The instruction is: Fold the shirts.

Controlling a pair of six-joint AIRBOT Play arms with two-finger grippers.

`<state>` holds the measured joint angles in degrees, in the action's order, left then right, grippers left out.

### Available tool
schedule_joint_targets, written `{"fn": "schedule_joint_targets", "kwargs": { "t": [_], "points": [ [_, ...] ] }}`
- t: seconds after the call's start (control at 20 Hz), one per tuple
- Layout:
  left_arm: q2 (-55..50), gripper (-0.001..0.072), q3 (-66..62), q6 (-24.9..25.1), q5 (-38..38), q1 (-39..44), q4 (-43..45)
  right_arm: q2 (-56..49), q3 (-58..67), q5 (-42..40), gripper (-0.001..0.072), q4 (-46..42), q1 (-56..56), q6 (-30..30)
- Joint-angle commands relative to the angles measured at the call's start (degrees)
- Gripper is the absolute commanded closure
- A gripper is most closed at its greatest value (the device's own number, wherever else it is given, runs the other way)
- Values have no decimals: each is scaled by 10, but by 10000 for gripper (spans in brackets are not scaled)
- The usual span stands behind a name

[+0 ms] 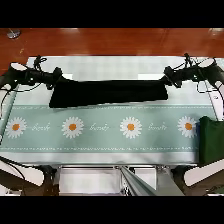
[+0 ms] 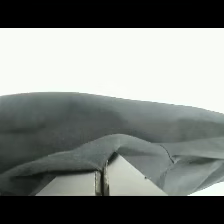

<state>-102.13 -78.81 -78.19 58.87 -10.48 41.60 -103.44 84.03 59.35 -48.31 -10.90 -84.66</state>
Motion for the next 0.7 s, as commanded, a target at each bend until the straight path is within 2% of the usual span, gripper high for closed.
{"fn": "schedule_joint_targets", "kwargs": {
  "t": [0.0,0.05,0.15,0.25,0.3,0.4,0.55,0.65],
  "points": [
    [-30,378,-20,-10,56,1,10,-15,15,-1,169,16,0,11],
    [-29,17,-23,-8,80,-6,12,-14,19,8,83,19,-2,26],
    [-28,7,-57,-13,173,-42,45,-11,52,57,83,-2,-24,39],
    [-4,7,-72,-54,242,-88,151,0,71,111,83,-42,-65,37],
    [21,7,-62,-67,247,-110,211,5,71,139,83,-67,-87,34],
    [94,7,-5,-72,185,-149,273,4,57,185,83,-106,-114,14],
    [233,7,157,-53,3,-165,208,-1,-3,162,84,-78,-109,10],
    [316,7,256,-9,-66,-145,137,-19,-14,150,84,-46,-87,16]
  ]
}}
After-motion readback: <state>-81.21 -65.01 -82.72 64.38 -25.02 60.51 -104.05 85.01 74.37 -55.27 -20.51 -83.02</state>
